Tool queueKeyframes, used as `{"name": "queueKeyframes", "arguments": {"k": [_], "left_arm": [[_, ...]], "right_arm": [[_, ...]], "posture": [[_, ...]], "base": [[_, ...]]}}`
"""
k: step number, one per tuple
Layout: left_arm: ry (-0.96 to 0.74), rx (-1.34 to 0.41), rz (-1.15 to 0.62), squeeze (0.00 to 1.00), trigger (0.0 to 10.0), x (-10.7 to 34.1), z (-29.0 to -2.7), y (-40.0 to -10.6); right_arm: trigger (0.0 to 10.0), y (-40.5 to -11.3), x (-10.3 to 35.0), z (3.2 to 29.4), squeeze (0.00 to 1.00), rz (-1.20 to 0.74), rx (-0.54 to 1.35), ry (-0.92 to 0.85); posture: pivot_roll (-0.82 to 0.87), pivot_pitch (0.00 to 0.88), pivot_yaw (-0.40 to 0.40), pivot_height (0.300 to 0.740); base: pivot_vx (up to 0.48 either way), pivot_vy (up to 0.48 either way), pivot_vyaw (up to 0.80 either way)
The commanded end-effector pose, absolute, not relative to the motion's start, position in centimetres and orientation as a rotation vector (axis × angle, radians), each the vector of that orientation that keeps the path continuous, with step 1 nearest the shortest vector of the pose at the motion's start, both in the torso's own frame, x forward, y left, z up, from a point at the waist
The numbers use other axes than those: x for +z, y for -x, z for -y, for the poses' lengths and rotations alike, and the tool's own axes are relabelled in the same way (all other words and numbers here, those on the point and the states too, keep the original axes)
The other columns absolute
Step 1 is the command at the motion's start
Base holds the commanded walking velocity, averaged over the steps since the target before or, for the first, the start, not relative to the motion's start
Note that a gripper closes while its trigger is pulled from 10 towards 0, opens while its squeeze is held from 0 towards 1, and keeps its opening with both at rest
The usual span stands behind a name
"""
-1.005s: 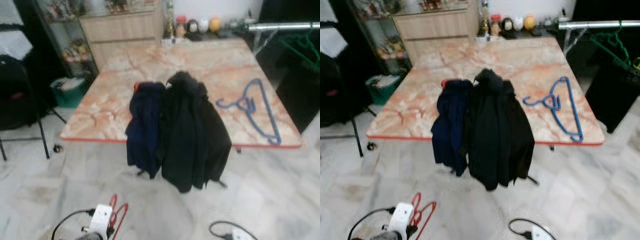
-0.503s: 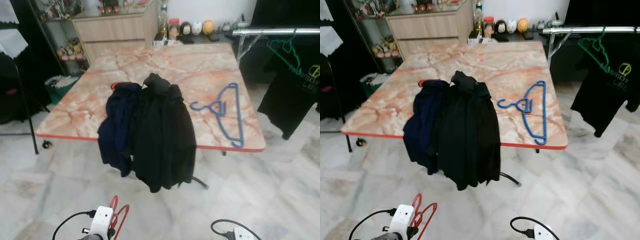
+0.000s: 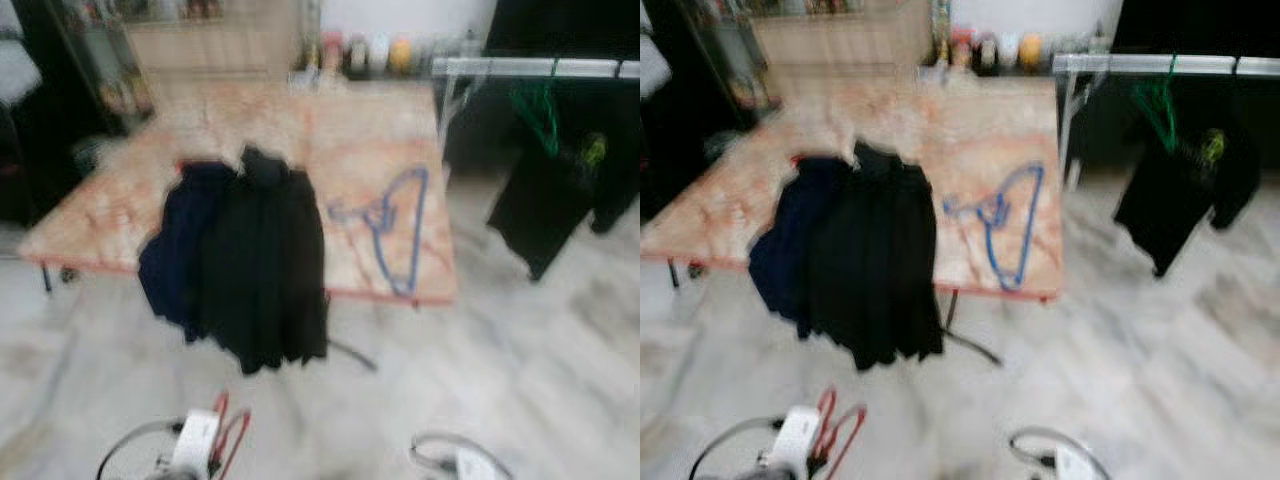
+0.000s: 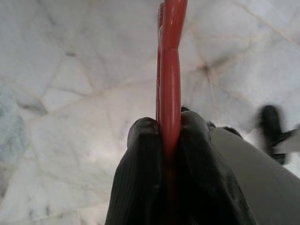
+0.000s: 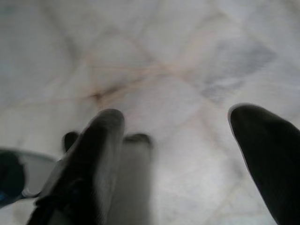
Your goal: Hang hanger
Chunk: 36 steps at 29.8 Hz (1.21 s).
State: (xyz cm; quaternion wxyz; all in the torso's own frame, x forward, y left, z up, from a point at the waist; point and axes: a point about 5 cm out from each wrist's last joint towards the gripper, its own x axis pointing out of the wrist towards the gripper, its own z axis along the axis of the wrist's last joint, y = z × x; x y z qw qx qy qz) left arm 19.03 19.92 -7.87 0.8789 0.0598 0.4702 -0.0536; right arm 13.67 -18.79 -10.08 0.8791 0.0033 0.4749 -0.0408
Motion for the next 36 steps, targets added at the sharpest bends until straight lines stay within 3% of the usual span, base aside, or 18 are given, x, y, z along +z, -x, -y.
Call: {"name": "queueKeyframes", "arguments": {"k": [1,11,19,36], "left_arm": [[-0.128,-0.115,-0.975,0.0,10.0,-7.74,-19.94,-19.28],[-0.125,-0.118,-0.979,0.0,10.0,-7.8,-19.83,-19.2],[-0.126,-0.116,-0.982,0.0,10.0,-7.84,-19.94,-19.09],[-0.128,-0.115,-0.991,0.0,10.0,-8.01,-20.05,-18.72]], "right_arm": [[10.0,-13.46,-10.08,19.36,0.0,-0.995,-0.095,0.005],[10.0,-13.31,-10.13,19.41,0.0,-0.999,-0.118,-0.01],[10.0,-13.3,-10.15,19.31,0.0,-0.999,-0.121,-0.021],[10.0,-13.29,-10.18,19.15,0.0,-1.0,-0.112,-0.012]], "posture": [[-0.07,0.0,0.081,0.74],[-0.07,0.0,0.079,0.74],[-0.07,0.0,0.081,0.74],[-0.07,0.0,0.081,0.74]], "base": [[0.0,-0.364,0.0],[0.0,-0.368,0.0],[0.0,-0.372,-0.59],[0.0,-0.373,0.0]]}}
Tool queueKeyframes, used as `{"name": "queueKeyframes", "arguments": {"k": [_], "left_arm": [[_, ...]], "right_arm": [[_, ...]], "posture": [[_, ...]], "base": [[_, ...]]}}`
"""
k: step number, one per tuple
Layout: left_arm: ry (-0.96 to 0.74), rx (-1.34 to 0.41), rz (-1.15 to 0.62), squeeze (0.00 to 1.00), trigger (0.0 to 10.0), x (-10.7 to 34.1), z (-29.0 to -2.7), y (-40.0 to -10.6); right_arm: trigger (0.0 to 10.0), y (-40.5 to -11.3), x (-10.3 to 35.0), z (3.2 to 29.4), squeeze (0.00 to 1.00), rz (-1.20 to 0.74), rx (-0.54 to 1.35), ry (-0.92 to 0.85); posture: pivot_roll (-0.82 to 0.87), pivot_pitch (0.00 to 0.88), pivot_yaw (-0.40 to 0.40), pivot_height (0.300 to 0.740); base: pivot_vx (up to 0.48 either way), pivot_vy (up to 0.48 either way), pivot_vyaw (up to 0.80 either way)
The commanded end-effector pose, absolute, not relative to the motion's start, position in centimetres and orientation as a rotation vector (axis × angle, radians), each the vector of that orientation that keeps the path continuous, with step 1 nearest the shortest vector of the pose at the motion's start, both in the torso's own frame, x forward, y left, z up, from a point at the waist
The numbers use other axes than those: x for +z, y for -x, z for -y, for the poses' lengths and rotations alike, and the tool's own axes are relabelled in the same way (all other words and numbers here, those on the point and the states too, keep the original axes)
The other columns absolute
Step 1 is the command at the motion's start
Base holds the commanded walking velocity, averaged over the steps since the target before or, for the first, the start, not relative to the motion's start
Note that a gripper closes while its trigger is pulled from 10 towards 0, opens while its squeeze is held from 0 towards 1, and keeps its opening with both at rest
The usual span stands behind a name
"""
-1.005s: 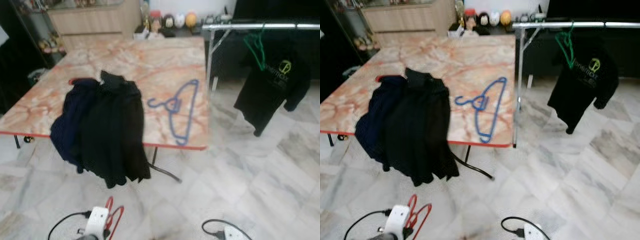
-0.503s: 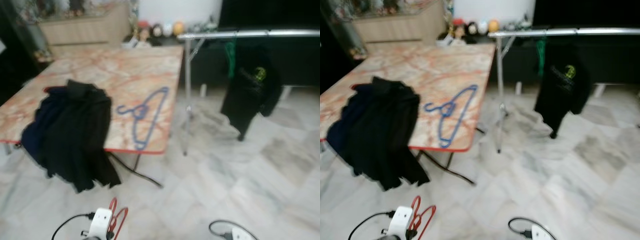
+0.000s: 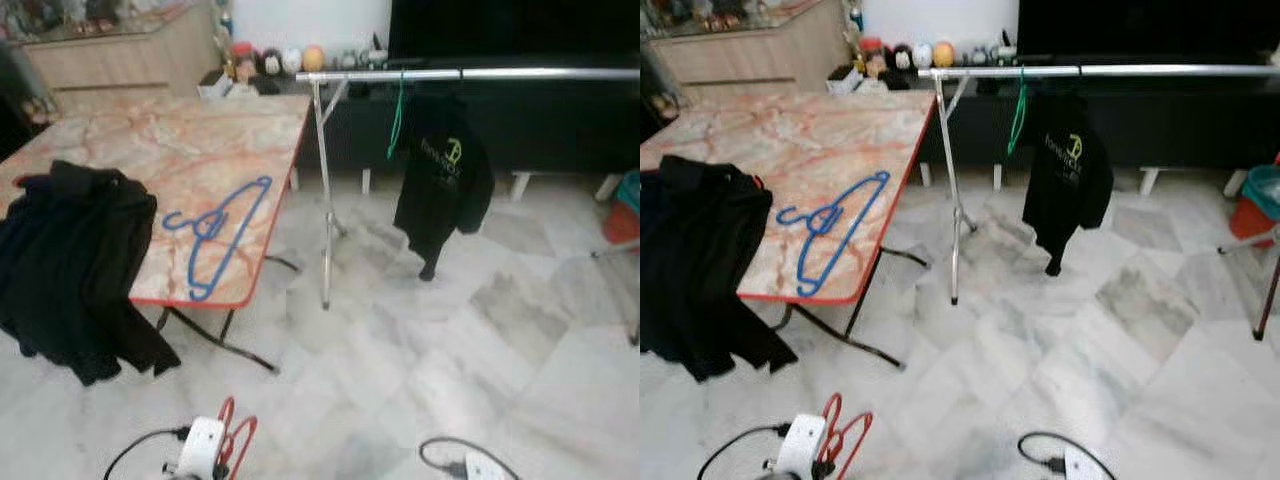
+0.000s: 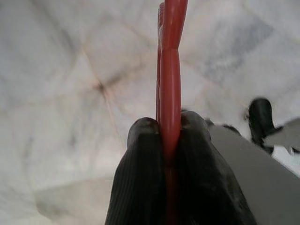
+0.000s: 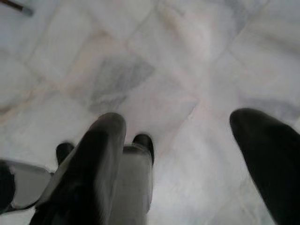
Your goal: Hang hanger
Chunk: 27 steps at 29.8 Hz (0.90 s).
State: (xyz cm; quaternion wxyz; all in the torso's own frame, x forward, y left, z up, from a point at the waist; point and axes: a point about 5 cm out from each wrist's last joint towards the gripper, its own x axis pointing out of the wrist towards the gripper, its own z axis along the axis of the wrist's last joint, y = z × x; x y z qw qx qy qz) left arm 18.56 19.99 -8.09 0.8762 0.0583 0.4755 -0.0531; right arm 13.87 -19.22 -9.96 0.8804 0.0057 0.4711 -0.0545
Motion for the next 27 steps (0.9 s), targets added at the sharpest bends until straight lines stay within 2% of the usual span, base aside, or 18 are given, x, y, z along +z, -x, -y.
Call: {"name": "queueKeyframes", "arguments": {"k": [1,10,18,22,27], "left_arm": [[-0.127,-0.115,-0.991,0.0,10.0,-8.0,-20.0,-18.7],[-0.128,-0.124,-0.978,0.0,10.0,-7.9,-19.8,-19.1],[-0.151,-0.193,-0.917,0.0,10.0,-7.1,-19.4,-20.4],[-0.192,-0.231,-0.843,0.0,10.0,-5.9,-19.5,-22.3],[-0.207,-0.369,-0.703,0.0,10.0,-3.4,-18.1,-25.7]], "right_arm": [[10.0,-13.3,-10.2,19.1,0.0,-1.0,-0.112,-0.013],[10.0,-13.4,-10.1,19.2,0.0,-0.995,-0.108,-0.011],[10.0,-13.5,-10.0,19.2,0.0,-0.971,-0.099,0.004],[10.0,-13.8,-9.8,19.3,0.0,-0.942,-0.082,0.043],[10.0,-14.3,-9.4,19.3,0.0,-0.882,-0.046,0.11]], "posture": [[-0.07,0.0,0.081,0.74],[-0.07,0.0,0.08,0.74],[-0.07,0.0,0.079,0.74],[-0.07,0.0,0.079,0.74],[-0.07,0.0,0.075,0.74]], "base": [[0.0,-0.371,0.0],[0.0,-0.351,0.0],[0.0,0.0,0.0],[0.0,0.0,0.0],[0.0,0.0,0.0]]}}
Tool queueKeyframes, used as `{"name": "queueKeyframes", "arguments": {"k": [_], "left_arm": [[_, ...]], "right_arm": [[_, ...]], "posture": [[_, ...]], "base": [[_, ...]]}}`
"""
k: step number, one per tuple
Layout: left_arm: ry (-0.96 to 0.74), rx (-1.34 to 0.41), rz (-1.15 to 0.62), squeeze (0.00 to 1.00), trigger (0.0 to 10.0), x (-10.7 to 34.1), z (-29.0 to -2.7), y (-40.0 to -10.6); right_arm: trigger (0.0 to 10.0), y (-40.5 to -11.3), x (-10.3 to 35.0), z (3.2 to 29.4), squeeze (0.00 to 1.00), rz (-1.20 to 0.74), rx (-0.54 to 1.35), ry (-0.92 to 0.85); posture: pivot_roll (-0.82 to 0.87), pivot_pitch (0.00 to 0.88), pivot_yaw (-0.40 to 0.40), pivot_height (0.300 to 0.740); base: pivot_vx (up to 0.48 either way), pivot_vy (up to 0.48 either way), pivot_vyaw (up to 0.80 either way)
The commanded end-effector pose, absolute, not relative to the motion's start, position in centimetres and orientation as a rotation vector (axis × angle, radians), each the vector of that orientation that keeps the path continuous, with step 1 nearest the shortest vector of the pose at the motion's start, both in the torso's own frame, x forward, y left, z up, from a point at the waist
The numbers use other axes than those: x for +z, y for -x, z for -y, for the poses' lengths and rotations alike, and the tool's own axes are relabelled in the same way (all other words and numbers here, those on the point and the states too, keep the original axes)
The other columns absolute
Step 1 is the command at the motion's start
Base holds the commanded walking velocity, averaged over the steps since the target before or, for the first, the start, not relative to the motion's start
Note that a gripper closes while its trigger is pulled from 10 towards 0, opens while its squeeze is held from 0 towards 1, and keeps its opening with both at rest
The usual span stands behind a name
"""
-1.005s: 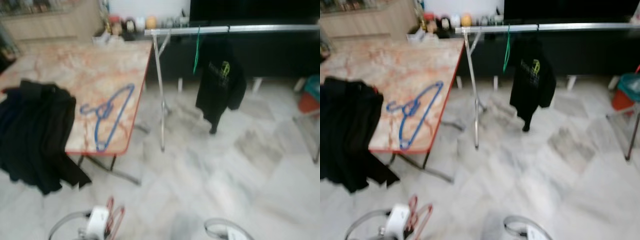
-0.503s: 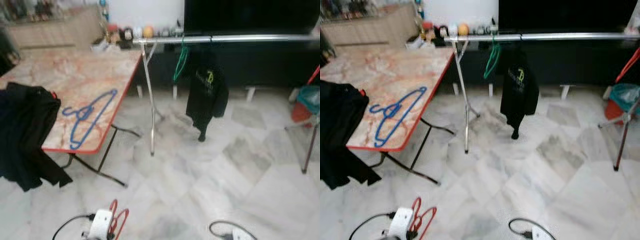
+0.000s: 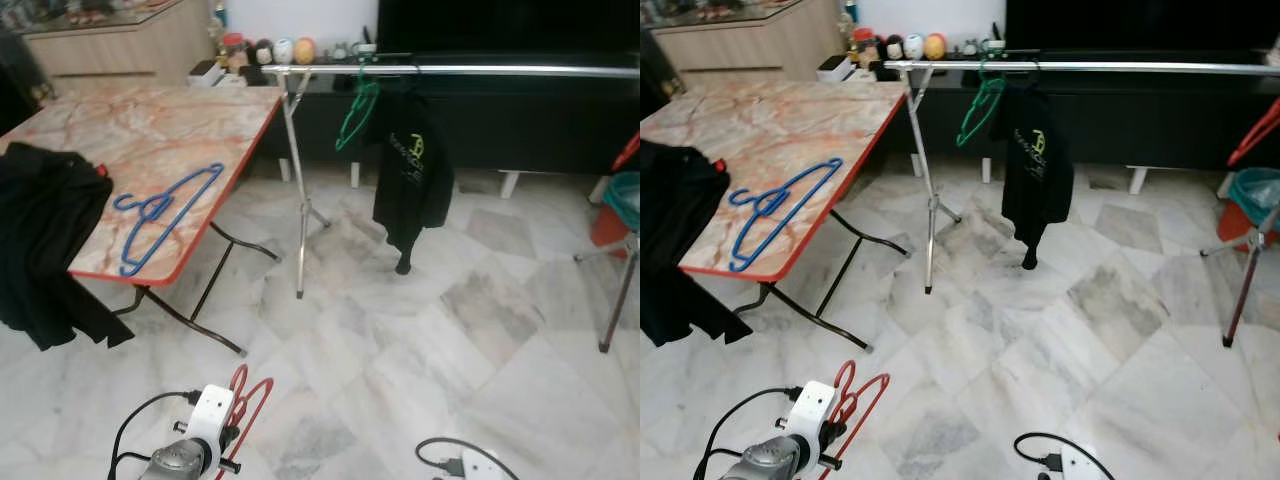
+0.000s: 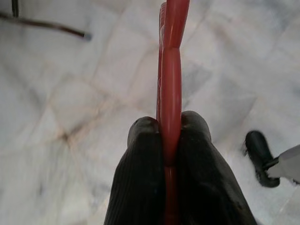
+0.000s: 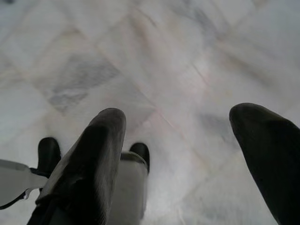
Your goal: Hang hanger
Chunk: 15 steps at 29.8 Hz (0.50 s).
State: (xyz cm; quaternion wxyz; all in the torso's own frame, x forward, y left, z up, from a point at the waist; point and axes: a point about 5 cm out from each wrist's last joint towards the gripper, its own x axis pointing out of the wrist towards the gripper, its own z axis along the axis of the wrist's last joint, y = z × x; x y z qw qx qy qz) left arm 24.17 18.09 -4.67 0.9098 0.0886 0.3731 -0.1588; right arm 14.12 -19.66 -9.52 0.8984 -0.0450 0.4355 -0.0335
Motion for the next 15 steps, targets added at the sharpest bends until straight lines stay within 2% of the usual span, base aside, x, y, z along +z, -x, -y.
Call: {"name": "queueKeyframes", "arguments": {"k": [1,2,3,5,7,10,13,15], "left_arm": [[-0.204,-0.437,-0.656,0.0,10.0,-2.4,-17.3,-26.9],[-0.207,-0.473,-0.633,0.0,10.0,-1.8,-16.9,-27.4],[-0.218,-0.529,-0.599,0.0,10.0,-1.0,-16.4,-28.2],[-0.248,-0.599,-0.554,0.0,10.0,0.2,-15.8,-29.2],[-0.277,-0.667,-0.515,0.0,10.0,1.2,-15.1,-30.0],[-0.293,-0.699,-0.497,0.0,10.0,1.6,-14.8,-30.3],[-0.308,-0.764,-0.474,0.0,10.0,2.3,-14.2,-30.6],[-0.328,-0.837,-0.473,0.0,10.0,2.4,-13.9,-30.5]], "right_arm": [[10.0,-14.5,-9.3,19.2,0.0,-0.861,-0.023,0.113],[10.0,-14.6,-9.2,19.2,0.0,-0.852,-0.002,0.12],[10.0,-16.0,-8.5,19.3,0.0,-0.787,0.036,0.141],[10.0,-20.6,-5.5,20.1,0.0,-0.581,0.097,0.171],[10.0,-23.2,-3.2,20.7,0.0,-0.448,0.162,0.239],[10.0,-23.3,-2.9,20.6,0.0,-0.425,0.192,0.276],[10.0,-24.7,0.7,21.8,0.0,-0.115,0.259,0.578],[10.0,-25.2,0.8,22.5,0.0,-0.215,0.317,0.428]], "posture": [[-0.07,0.0,0.074,0.74],[-0.07,0.0,0.074,0.74],[-0.07,0.0,0.074,0.74],[-0.08,0.0,0.072,0.74],[-0.08,0.0,0.072,0.74],[-0.08,0.0,0.072,0.74],[-0.08,0.0,0.072,0.74],[-0.08,0.0,0.075,0.74]], "base": [[0.0,0.0,0.0],[0.0,0.0,0.0],[0.0,0.0,0.0],[0.0,0.0,0.0],[0.0,0.0,0.0],[0.0,0.0,0.0],[0.0,0.0,0.0],[0.0,0.0,0.0]]}}
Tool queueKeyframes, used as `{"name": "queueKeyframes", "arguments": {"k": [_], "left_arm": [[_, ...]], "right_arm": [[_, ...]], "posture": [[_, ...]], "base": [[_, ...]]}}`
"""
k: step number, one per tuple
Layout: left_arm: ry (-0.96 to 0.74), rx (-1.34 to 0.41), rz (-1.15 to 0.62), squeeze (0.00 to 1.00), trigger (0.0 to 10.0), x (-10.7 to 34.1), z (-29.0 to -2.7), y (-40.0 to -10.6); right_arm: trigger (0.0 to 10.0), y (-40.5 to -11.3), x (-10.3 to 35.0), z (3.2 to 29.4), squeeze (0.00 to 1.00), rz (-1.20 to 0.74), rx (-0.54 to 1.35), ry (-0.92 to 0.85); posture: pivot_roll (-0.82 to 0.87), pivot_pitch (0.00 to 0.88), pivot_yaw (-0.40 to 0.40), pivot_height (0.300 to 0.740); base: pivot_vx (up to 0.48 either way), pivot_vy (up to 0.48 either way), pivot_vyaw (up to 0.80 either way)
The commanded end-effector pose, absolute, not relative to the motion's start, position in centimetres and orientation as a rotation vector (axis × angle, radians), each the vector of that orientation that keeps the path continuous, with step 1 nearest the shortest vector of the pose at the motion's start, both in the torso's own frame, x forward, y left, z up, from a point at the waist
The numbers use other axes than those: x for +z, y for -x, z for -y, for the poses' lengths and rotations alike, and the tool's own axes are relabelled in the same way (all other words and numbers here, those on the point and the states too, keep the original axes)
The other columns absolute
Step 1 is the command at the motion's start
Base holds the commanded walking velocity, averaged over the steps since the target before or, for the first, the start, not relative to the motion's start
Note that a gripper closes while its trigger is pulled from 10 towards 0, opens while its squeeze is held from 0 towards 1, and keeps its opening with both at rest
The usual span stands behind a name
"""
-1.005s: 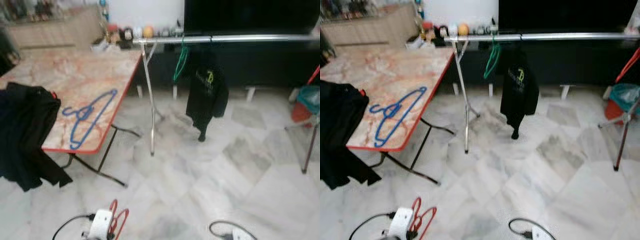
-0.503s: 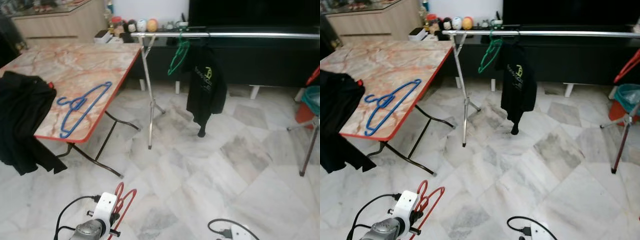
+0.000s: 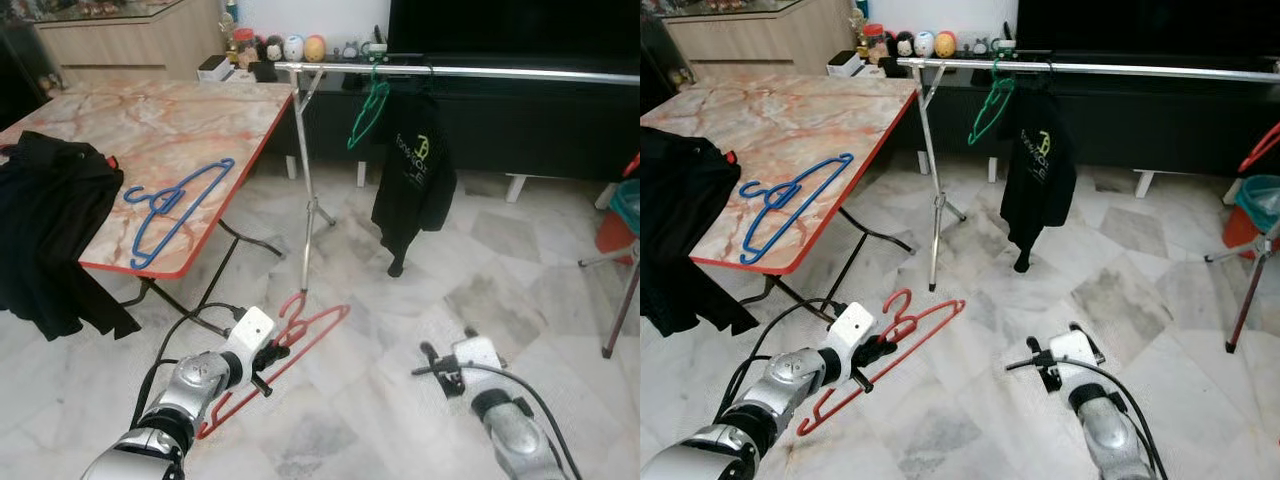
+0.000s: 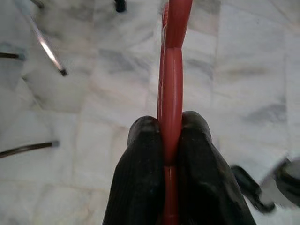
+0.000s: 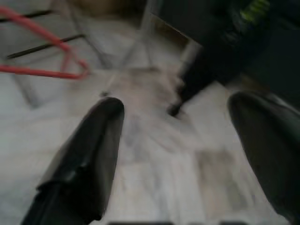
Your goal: Hang hanger
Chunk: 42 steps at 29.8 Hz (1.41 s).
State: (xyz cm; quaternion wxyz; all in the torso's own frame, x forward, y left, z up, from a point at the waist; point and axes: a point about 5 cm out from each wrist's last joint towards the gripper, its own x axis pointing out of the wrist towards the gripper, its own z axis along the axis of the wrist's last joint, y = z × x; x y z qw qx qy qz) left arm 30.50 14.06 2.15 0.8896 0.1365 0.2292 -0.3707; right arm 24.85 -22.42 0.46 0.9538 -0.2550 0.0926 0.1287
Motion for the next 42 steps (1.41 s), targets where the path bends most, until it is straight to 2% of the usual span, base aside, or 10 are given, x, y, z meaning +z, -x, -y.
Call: {"name": "queueKeyframes", "arguments": {"k": [1,2,3,5,14,23,27,42], "left_arm": [[-0.335,-0.865,-0.473,0.0,10.0,2.5,-13.8,-30.4],[-0.335,-0.865,-0.473,0.0,10.0,2.5,-13.8,-30.4],[-0.346,-0.931,-0.468,0.0,10.0,2.8,-13.6,-30.3],[-0.355,-1.026,-0.453,0.0,10.0,3.5,-13.3,-30.2],[-0.342,-1.284,-0.479,0.0,10.0,4.9,-12.6,-29.3],[-0.337,-1.465,-0.489,0.0,10.0,6.3,-12.1,-28.1],[-0.344,-1.535,-0.476,0.0,10.0,7.2,-11.5,-27.7],[-0.37,-1.578,-0.455,0.0,10.0,8.7,-10.5,-27.2]], "right_arm": [[10.0,-25.3,0.8,22.4,0.0,-0.241,0.355,0.332],[10.0,-25.3,0.8,22.4,0.0,-0.241,0.355,0.332],[10.0,-25.1,1.3,21.8,0.0,-0.24,0.493,0.226],[10.0,-24.3,1.9,21.5,0.0,-0.242,0.668,0.184],[10.0,-22.7,3.7,21.9,0.0,-0.286,0.949,0.146],[10.0,-22.2,5.4,22.5,0.0,-0.307,1.065,0.132],[10.0,-22.1,6.6,21.5,0.0,-0.301,1.162,0.116],[10.0,-21.6,7.6,19.2,0.0,-0.321,1.283,0.093]], "posture": [[-0.08,0.0,0.075,0.74],[-0.08,0.0,0.075,0.74],[-0.08,0.0,0.077,0.74],[-0.08,0.0,0.076,0.74],[-0.08,0.0,0.074,0.74],[-0.08,0.0,0.068,0.74],[-0.08,0.0,0.066,0.74],[-0.07,0.0,0.06,0.74]], "base": [[0.0,0.0,0.0],[0.0,0.0,0.0],[0.0,0.0,0.0],[0.0,0.0,0.0],[0.0,0.0,0.0],[0.0,0.0,0.0],[0.0,0.0,0.0],[0.0,0.0,0.0]]}}
